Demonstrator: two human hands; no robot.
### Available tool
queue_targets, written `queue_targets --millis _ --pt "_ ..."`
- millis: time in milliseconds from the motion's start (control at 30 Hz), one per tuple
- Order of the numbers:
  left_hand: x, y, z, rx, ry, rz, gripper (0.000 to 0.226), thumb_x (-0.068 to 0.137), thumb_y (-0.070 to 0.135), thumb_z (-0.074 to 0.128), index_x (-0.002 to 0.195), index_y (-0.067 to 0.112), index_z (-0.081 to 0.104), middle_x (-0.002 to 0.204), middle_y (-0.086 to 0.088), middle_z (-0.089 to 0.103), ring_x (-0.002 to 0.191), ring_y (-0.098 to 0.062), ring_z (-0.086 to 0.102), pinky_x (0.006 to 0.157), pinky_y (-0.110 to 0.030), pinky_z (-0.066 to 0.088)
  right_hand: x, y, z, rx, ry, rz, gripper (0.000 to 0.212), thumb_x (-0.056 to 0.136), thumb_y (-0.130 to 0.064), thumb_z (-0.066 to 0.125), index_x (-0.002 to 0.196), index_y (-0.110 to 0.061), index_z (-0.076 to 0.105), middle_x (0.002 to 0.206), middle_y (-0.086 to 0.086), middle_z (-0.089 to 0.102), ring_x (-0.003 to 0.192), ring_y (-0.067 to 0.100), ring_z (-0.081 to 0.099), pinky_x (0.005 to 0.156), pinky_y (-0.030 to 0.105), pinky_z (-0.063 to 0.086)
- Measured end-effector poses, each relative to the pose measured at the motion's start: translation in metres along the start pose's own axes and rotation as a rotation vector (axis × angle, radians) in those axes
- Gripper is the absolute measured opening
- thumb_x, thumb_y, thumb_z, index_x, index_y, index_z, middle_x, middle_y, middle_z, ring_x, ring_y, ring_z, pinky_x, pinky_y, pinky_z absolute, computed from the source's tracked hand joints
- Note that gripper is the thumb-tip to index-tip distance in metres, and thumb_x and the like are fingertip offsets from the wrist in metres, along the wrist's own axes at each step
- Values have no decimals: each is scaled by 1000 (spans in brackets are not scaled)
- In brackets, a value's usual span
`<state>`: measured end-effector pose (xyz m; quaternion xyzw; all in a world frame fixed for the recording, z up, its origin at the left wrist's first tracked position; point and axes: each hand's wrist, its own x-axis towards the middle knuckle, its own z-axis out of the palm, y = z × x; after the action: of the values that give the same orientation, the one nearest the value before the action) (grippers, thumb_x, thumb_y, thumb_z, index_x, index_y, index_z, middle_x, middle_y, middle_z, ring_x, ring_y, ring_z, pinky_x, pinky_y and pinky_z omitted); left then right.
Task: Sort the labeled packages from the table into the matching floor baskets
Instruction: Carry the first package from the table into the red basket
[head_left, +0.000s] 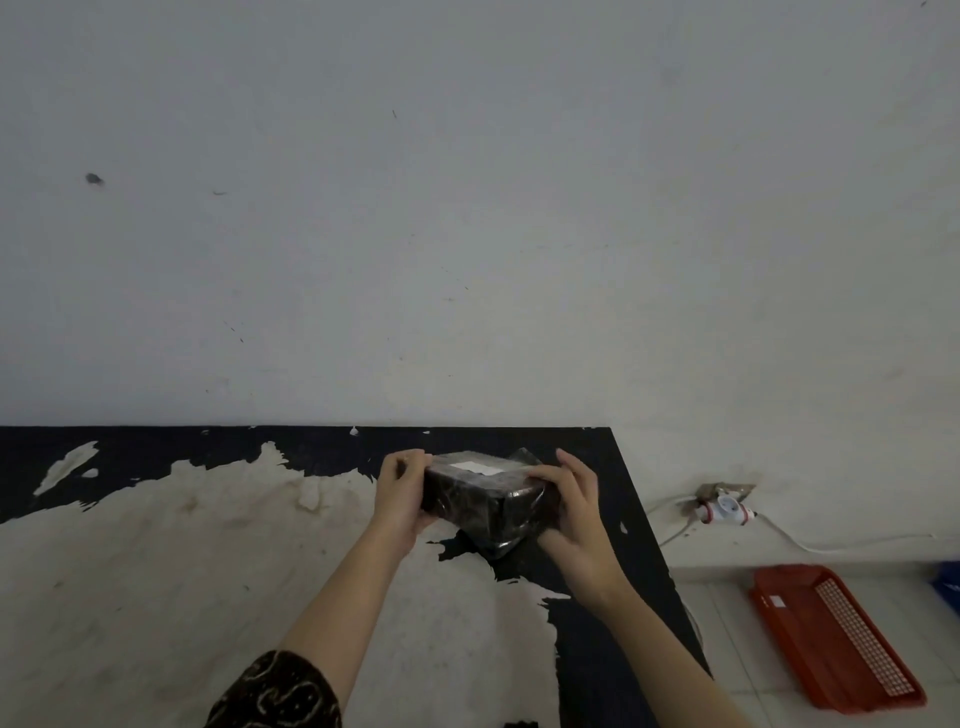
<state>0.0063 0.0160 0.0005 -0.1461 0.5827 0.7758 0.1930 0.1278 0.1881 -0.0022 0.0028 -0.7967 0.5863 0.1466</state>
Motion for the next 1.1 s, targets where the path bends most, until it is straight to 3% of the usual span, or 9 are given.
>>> queue_targets --millis 67,167,267,467,633,800,900,967,1100 --pt "-4 -2 0 7 34 102 12 91 19 54 103 21 54 105 -7 57 91 -21 59 60 -36 55 2 -3 2 326 129 233 36 86 -9 46 110 -30 62 140 -1 34 133 19 36 103 42 44" --pt "-11 -6 1 13 22 214 16 90 15 54 104 22 55 103 -3 58 92 -21 60 57 -33 54 9 -9 6 671 235 579 29 93 -31 51 119 -18 57 123 13 60 110 28 61 76 40 58" --pt "-18 -10 3 -16 -7 267 20 88 12 56 102 26 55 101 0 60 90 -17 60 52 -26 54 11 -14 10 760 251 713 31 93 -28 54 123 -20 50 116 11 63 101 29 64 61 40 59" --pt "-19 -6 -3 14 -60 270 25 85 15 62 105 26 51 107 -2 60 92 -17 61 54 -26 53 4 -22 10 758 287 710 25 91 -17 58 114 -13 54 114 14 64 100 31 64 62 41 59" --pt "-15 24 -5 52 -112 109 23 84 21 65 101 8 56 97 -11 62 79 -22 63 60 -31 54 -14 -28 14 752 99 706 14 85 -8 64 89 -9 50 104 17 62 96 33 63 80 52 57" --pt "-19 50 -6 320 -293 61 16 81 28 65 88 13 66 80 -3 72 67 -15 68 55 -23 53 -2 -39 2 601 10 666 30 87 -21 64 111 -7 52 99 13 62 76 22 68 60 35 58" --pt "-26 60 -1 453 -382 34 16 78 35 66 82 20 70 74 3 76 65 -11 71 50 -20 52 22 -47 -10 504 0 623 40 88 -33 63 119 -10 51 97 8 61 71 17 66 62 36 58" --pt "-30 63 3 534 -437 32 16 77 39 65 81 25 71 78 5 76 69 -10 71 55 -22 52 35 -48 -16 440 -66 639 42 85 -41 64 114 -12 60 99 7 65 80 20 67 66 38 59" --pt "-41 64 10 614 -483 63 22 83 39 64 92 22 72 91 2 75 76 -10 71 63 -22 52 42 -48 -24 342 -168 679 39 82 -49 66 92 -13 76 84 5 75 75 17 72 58 31 57"
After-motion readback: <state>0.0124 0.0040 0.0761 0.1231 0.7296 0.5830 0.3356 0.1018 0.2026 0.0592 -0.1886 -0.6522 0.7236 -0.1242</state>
